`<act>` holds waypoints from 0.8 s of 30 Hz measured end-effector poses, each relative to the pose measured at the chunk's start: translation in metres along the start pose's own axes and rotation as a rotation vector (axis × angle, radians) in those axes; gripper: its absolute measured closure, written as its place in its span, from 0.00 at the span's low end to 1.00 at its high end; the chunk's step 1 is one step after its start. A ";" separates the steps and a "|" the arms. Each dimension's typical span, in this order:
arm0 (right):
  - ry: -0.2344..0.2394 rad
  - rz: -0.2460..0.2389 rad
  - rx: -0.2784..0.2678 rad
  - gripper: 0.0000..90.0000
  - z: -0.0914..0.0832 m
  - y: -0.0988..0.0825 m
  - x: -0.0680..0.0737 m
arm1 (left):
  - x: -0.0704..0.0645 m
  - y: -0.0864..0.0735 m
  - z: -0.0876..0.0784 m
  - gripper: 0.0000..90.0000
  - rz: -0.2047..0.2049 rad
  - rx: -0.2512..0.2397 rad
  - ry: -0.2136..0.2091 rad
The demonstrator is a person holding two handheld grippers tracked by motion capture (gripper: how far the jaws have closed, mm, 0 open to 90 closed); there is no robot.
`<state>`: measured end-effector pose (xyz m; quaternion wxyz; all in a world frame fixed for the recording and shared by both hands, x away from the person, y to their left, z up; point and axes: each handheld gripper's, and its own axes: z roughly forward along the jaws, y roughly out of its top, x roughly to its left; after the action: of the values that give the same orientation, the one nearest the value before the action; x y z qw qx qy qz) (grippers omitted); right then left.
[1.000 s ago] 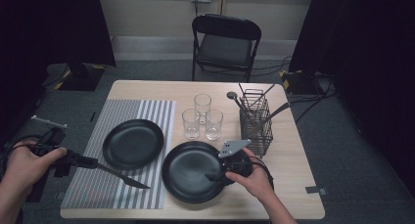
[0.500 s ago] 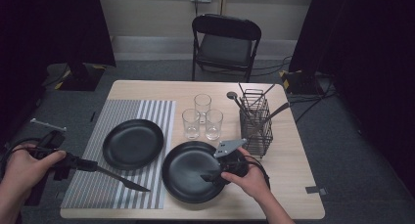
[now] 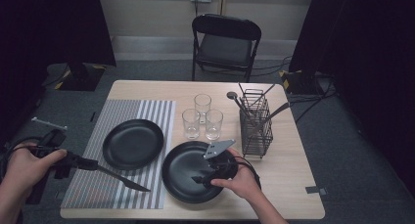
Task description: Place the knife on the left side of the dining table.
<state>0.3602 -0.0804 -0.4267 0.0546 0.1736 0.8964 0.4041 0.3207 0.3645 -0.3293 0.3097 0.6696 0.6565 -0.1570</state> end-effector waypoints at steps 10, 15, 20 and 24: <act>0.041 -0.003 0.005 0.17 0.018 0.010 0.009 | 0.000 0.000 0.000 0.93 -0.006 0.000 0.008; 0.056 -0.002 0.007 0.17 0.027 0.014 0.012 | 0.001 0.000 0.000 0.93 -0.008 -0.001 0.002; 0.072 -0.002 0.001 0.17 0.034 0.020 0.015 | 0.003 0.000 0.000 0.93 -0.014 0.002 -0.001; 0.079 0.002 0.001 0.18 0.040 0.026 0.017 | 0.004 -0.001 0.000 0.93 -0.021 -0.003 0.001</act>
<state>0.3606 -0.0302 -0.4336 0.0189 0.1583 0.8980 0.4101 0.3201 0.3673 -0.3318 0.3087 0.6625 0.6638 -0.1585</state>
